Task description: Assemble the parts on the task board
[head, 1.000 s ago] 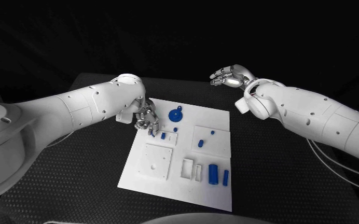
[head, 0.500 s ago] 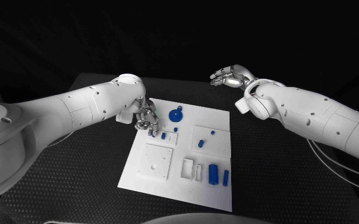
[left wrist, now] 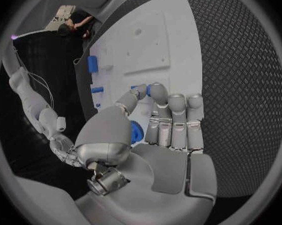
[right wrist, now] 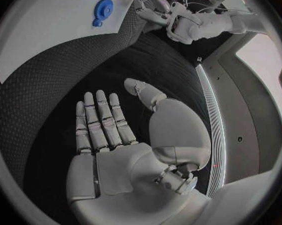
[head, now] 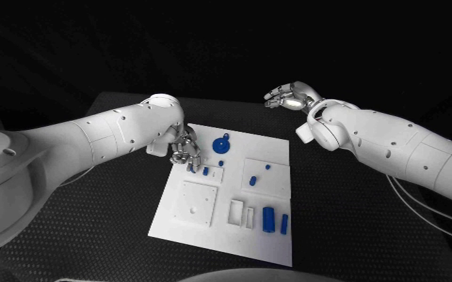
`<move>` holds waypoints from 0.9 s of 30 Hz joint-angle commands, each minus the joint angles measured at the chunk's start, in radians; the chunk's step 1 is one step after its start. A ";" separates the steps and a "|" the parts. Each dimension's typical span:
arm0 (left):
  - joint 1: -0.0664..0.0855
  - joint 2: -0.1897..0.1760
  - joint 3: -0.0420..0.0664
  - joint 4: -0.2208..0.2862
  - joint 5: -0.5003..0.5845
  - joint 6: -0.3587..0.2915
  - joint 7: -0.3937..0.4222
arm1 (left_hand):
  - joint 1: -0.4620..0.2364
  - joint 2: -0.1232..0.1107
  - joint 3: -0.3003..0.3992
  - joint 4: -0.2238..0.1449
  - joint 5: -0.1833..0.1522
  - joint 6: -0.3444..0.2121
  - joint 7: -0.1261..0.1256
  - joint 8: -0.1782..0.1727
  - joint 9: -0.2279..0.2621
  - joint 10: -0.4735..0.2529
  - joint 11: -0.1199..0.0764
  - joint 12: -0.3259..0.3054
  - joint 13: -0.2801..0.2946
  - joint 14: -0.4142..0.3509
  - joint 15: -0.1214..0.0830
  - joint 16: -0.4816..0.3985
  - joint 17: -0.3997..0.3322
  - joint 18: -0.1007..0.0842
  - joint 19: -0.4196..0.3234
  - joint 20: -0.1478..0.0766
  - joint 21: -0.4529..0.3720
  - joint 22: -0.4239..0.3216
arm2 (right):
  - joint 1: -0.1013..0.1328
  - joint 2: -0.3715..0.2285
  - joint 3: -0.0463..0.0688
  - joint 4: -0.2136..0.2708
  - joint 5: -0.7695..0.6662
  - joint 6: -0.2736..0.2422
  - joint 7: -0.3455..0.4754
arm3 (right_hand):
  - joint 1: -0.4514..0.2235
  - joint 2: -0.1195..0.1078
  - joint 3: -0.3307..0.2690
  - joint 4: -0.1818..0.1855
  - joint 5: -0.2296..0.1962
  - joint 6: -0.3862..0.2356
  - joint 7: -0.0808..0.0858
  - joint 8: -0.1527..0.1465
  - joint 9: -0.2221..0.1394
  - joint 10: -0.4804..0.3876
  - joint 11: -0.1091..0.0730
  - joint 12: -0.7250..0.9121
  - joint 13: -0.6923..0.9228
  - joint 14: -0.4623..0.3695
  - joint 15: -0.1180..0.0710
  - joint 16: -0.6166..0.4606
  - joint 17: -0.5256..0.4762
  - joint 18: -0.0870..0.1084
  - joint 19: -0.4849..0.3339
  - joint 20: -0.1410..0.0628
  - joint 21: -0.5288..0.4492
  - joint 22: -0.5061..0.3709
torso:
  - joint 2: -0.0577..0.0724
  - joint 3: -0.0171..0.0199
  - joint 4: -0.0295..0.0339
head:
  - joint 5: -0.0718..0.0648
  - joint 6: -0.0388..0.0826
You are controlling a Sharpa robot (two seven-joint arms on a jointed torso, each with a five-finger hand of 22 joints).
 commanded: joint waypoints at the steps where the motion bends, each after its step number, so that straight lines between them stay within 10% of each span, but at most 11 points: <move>1: -0.012 0.008 -0.002 0.005 -0.004 -0.007 0.003 | 0.017 0.014 0.087 -0.005 0.007 0.014 -0.014 -0.002 -0.004 0.004 -0.021 0.005 -0.002 -0.007 -0.012 0.005 -0.001 0.012 -0.007 -0.099 0.004 0.016 | 0.000 0.003 0.000 0.000 -0.008 0.014 0.009 | 0.004 0.001 -0.004 -0.003 0.000 0.005 0.005 0.005 -0.001 0.005 0.001 -0.001 -0.001 -0.001 0.003 0.003 -0.001 -0.020 0.001 -0.001 -0.006 0.002 | 0.000 -0.0002 -0.0001 | -0.001 -0.001; 27: -0.027 0.003 -0.002 0.009 -0.084 -0.050 -0.007 | 0.014 0.016 0.091 -0.005 -0.002 0.014 -0.014 -0.005 0.001 0.005 -0.021 0.008 -0.003 -0.005 -0.014 0.007 -0.002 0.012 -0.003 -0.100 0.006 0.015 | 0.000 0.001 0.000 0.002 -0.008 0.014 0.009 | 0.004 0.001 -0.004 -0.003 0.000 0.006 0.005 0.005 -0.002 0.005 0.001 -0.001 -0.001 -0.001 0.002 0.003 -0.002 -0.020 0.001 -0.001 -0.008 0.004 | 0.000 -0.0005 0.0005 | -0.005 -0.002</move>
